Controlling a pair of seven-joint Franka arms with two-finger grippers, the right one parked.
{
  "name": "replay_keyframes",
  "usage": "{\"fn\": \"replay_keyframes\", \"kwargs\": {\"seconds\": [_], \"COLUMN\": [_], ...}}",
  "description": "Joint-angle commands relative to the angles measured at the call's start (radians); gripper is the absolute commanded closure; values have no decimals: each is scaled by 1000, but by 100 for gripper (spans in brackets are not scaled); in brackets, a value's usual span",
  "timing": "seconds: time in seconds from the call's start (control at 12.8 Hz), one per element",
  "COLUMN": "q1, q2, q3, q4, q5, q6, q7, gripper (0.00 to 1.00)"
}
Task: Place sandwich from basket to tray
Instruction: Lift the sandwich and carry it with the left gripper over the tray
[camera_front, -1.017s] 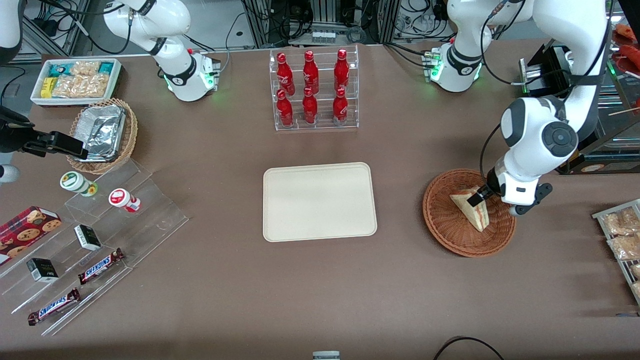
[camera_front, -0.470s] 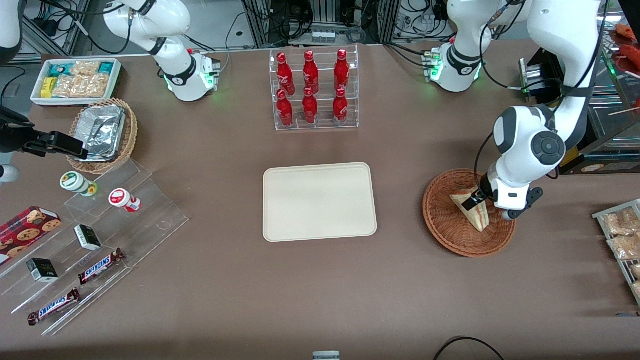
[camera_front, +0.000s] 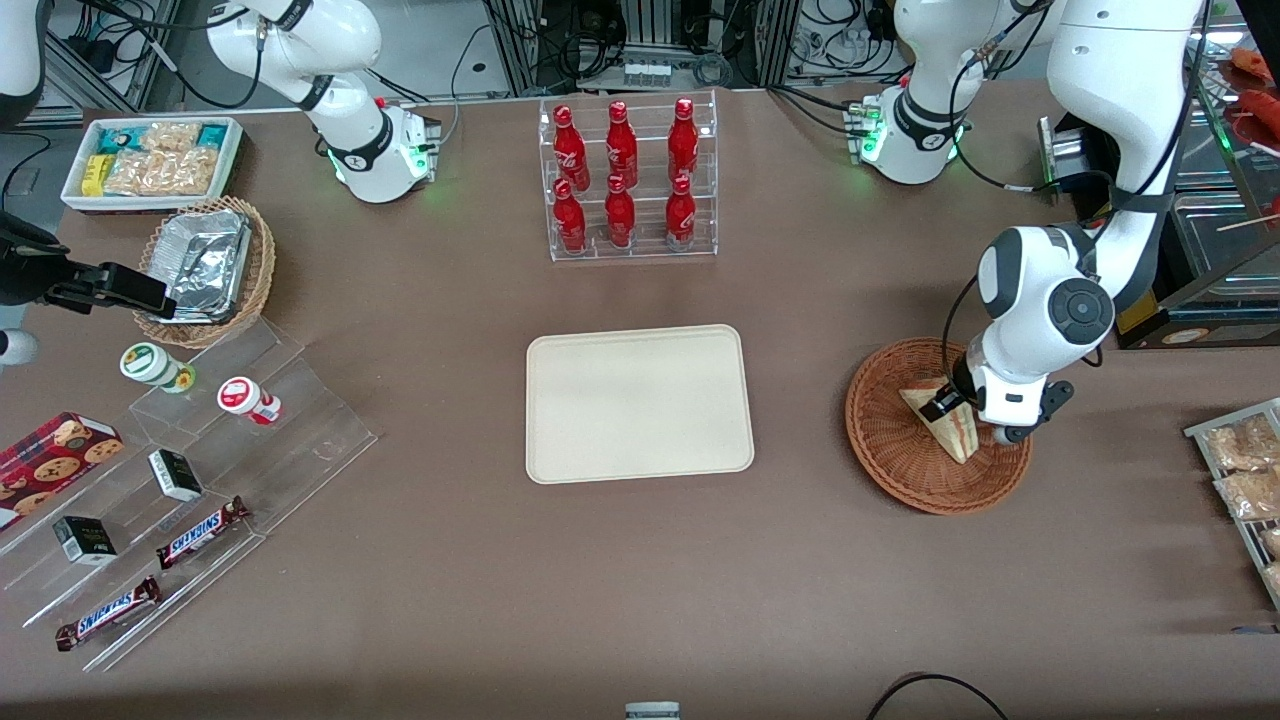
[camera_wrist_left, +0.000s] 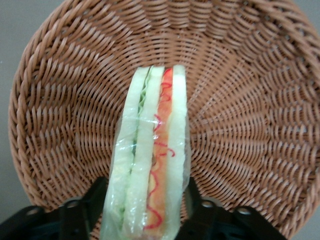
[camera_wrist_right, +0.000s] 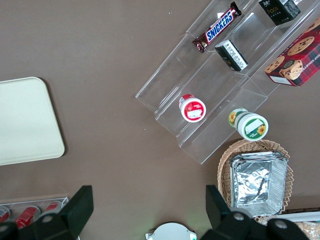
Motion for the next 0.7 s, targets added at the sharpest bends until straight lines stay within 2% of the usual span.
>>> {"fn": "replay_keyframes", "kwargs": {"seconds": [0.0,0.16,0.31,0.47,0.63], "q1": [-3,-6,-29,-91,-153], "q2": [-46,-55,-43,18,69], "q3": [0,-3,-17,-24,-24], "q4": [-1,54,193,371,465], "q5": [-6,-6,-6,-3,1], "q6": [-73,-154,-321,-514,-578], "q7": [49,131,198,224,239], "gripper": [100,100,100,100,100]}}
